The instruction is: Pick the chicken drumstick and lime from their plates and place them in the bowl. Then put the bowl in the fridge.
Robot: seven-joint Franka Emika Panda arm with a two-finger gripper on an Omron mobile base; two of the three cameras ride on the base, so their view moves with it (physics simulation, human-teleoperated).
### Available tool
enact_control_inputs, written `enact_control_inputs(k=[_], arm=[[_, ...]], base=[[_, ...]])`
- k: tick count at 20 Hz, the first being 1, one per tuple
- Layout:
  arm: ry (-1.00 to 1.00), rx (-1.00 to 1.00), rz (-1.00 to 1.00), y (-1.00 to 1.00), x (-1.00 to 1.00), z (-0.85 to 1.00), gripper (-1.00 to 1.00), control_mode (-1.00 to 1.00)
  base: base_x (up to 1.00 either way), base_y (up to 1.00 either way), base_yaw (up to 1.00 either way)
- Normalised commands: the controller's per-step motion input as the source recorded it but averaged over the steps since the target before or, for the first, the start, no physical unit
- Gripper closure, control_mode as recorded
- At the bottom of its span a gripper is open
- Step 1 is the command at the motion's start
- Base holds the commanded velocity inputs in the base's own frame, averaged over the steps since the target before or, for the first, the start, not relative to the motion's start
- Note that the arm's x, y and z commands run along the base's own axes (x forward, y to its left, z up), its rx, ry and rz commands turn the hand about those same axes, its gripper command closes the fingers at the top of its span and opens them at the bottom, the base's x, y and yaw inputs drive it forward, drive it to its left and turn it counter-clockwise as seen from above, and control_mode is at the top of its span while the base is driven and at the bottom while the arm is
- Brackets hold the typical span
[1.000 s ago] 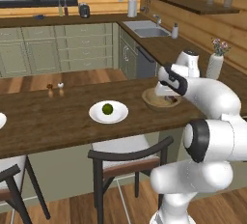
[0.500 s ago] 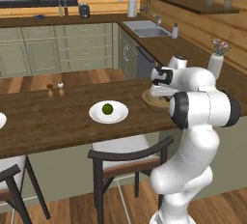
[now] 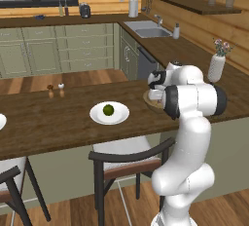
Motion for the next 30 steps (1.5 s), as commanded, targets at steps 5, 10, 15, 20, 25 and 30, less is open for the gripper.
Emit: enact_control_inputs(k=[5, 10, 15, 20, 25, 30], arm=[[0.0, 0.0, 0.0, -0.01, 0.19, -0.33, 1.0, -1.0], [0.0, 0.0, 0.0, 0.0, 0.21, -0.28, -1.0, -1.0], [-0.01, 0.0, 0.0, 0.0, 0.05, 0.02, -1.0, -1.0], [-0.26, -0.04, 0.0, 0.15, -0.5, 0.64, -1.0, -1.0], [-0.11, 0.01, 0.0, 0.68, -0.67, 0.65, -1.0, -1.0], [0.01, 0.01, 0.01, 0.97, -0.69, 0.45, -1.0, -1.0]], base=[[0.0, 0.0, 0.0], [0.0, 0.0, 0.0], [0.0, 0.0, 0.0], [0.0, 0.0, 0.0], [0.0, 0.0, 0.0], [0.0, 0.0, 0.0]])
